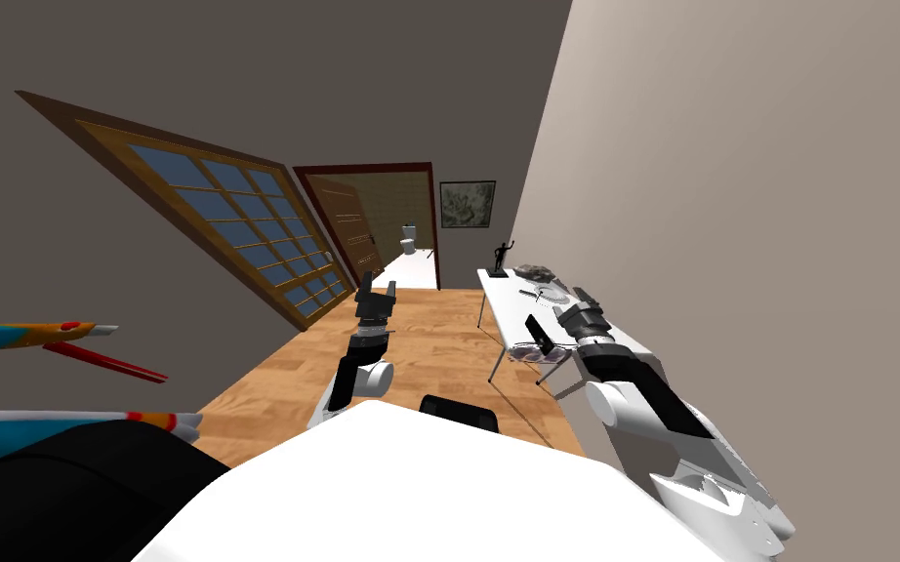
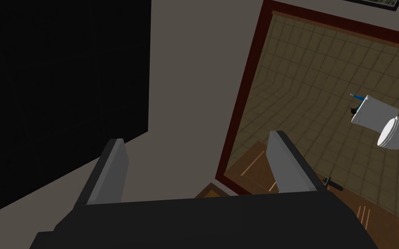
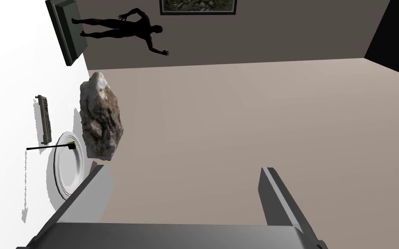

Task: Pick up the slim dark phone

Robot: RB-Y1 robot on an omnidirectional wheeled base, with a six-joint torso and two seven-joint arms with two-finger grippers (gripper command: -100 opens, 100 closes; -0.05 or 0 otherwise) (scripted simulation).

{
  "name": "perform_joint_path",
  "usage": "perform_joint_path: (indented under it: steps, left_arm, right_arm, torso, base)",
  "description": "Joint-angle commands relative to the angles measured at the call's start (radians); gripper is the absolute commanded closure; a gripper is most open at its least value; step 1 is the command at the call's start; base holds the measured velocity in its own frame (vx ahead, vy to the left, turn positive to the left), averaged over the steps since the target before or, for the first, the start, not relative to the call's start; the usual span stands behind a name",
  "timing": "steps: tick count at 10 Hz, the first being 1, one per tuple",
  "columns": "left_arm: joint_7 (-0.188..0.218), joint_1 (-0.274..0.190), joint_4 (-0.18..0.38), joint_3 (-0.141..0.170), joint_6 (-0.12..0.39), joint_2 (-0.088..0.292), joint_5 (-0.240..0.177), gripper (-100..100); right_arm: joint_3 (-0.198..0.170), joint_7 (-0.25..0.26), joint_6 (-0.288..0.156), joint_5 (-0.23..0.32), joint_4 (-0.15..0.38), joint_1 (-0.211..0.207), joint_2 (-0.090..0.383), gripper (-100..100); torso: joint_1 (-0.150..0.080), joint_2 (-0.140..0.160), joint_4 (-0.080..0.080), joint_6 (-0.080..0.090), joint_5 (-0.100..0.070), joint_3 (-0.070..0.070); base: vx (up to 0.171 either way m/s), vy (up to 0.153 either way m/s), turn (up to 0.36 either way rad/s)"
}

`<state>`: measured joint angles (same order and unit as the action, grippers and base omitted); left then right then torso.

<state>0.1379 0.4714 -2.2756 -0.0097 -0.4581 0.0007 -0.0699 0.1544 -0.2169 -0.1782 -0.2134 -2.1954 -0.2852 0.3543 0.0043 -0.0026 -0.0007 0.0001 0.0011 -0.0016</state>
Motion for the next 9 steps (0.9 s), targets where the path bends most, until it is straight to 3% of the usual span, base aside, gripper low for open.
perform_joint_path:
  steps: [1, 2, 4, 5, 7, 8, 9]
  left_arm:
    - [0.0, 0.0, 0.0, 0.0, 0.0, 0.0, 0.0, 0]
    - [0.0, 0.0, 0.0, 0.0, 0.0, 0.0, 0.0, 0]
    - [0.0, 0.0, 0.0, 0.0, 0.0, 0.0, 0.0, 0]
    - [0.0, 0.0, 0.0, 0.0, 0.0, 0.0, 0.0, 0]
    - [0.0, 0.0, 0.0, 0.0, 0.0, 0.0, 0.0, 0]
    - [0.0, 0.0, 0.0, 0.0, 0.0, 0.0, 0.0, 0]
    - [0.0, 0.0, 0.0, 0.0, 0.0, 0.0, 0.0, 0]
  right_arm:
    - [0.004, -0.007, -0.028, -0.004, -0.006, 0.004, 0.002, -100]
    - [0.027, -0.049, -0.067, -0.037, 0.008, 0.024, 0.025, -100]
    - [0.027, -0.049, -0.094, -0.037, 0.008, 0.024, 0.025, -100]
    - [0.049, -0.092, -0.134, -0.07, 0.022, 0.043, 0.048, -100]
    - [0.049, -0.092, -0.162, -0.07, 0.022, 0.043, 0.048, -100]
    - [0.071, -0.135, -0.202, -0.103, 0.037, 0.062, 0.069, -100]
    - [0.071, -0.135, -0.227, -0.103, 0.037, 0.062, 0.069, -100]
  torso:
    - [0.0, 0.0, 0.0, 0.0, 0.0, 0.0]
    - [-0.002, 0.0, 0.0, 0.0, 0.0, 0.0]
    - [0.0, -0.001, 0.0, 0.0, 0.0, -0.001]
    - [-0.002, 0.001, 0.0, 0.0, 0.0, 0.0]
    - [0.0, -0.001, 0.0, 0.0, 0.0, 0.0]
    - [-0.002, 0.001, 0.0, 0.0, 0.0, 0.0]
    - [0.0, 0.001, 0.0, 0.0, 0.0, 0.0]
  base:
    - [0.037, 0.033, -0.005]
    - [0.064, 0.07, 0.0]
    - [0.041, 0.057, -0.005]
    - [0.049, 0.066, -0.008]
    - [0.035, 0.052, -0.005]
    - [0.031, 0.081, -0.009]
    - [0.052, 0.079, -0.017]
